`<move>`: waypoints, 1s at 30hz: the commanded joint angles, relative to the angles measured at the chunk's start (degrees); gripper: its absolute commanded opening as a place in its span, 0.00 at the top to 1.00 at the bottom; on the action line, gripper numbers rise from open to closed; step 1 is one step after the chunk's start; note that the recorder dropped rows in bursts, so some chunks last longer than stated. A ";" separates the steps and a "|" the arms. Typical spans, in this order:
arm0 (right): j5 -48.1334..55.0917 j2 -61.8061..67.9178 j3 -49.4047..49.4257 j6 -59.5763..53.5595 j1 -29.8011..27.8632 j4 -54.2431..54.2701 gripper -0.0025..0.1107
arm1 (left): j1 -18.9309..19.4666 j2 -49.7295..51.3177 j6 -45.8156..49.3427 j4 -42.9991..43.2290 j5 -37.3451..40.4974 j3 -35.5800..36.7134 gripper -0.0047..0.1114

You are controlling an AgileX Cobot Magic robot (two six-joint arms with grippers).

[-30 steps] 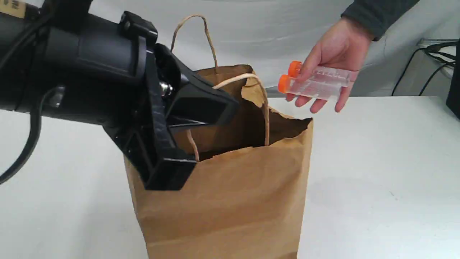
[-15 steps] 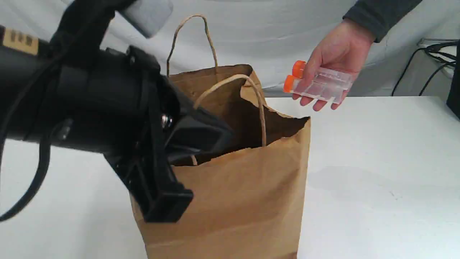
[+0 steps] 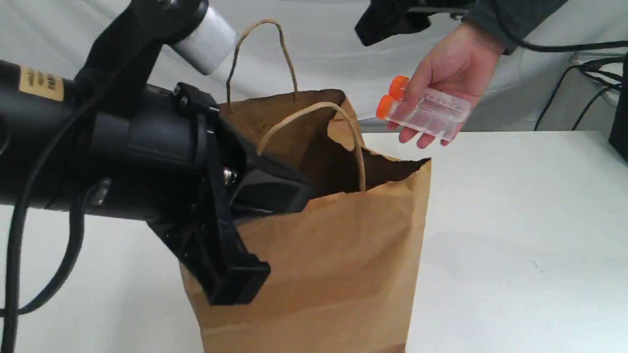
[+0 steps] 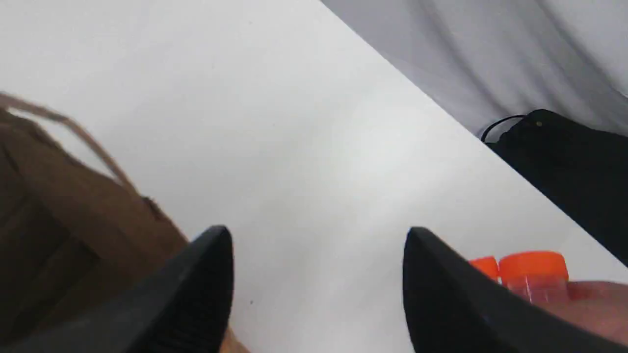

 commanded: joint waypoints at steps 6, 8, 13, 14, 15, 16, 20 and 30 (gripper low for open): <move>-1.36 4.62 -0.36 -1.35 1.80 0.02 0.51 | -0.17 -0.35 -0.58 -0.24 -0.70 0.44 0.96; -1.13 5.40 -0.36 -1.80 1.90 0.69 0.51 | -0.17 -0.35 -0.58 -0.24 -0.70 0.44 0.96; 2.17 6.12 -0.36 -2.53 1.90 3.62 0.51 | -0.17 -0.35 -0.58 -0.24 -0.49 0.44 0.96; 2.17 6.12 -0.36 -2.53 1.90 3.62 0.51 | -0.17 -0.35 -0.58 -0.24 -0.49 0.44 0.96; 1.65 6.12 -0.36 -2.50 1.90 3.71 0.51 | -0.17 -0.35 -0.58 -0.24 -0.49 0.44 0.96; 1.37 5.97 -0.36 -2.50 1.90 3.71 0.51 | -0.17 -0.35 -0.58 -0.24 -0.49 0.44 0.96; 1.02 5.25 -0.36 -2.50 1.90 3.71 0.51 | -0.17 -0.35 -0.58 -0.24 -0.49 0.44 0.96; 3.87 1.84 -0.36 -2.99 1.90 8.00 0.52 | -0.17 -0.35 -0.58 -0.24 -0.49 0.44 0.96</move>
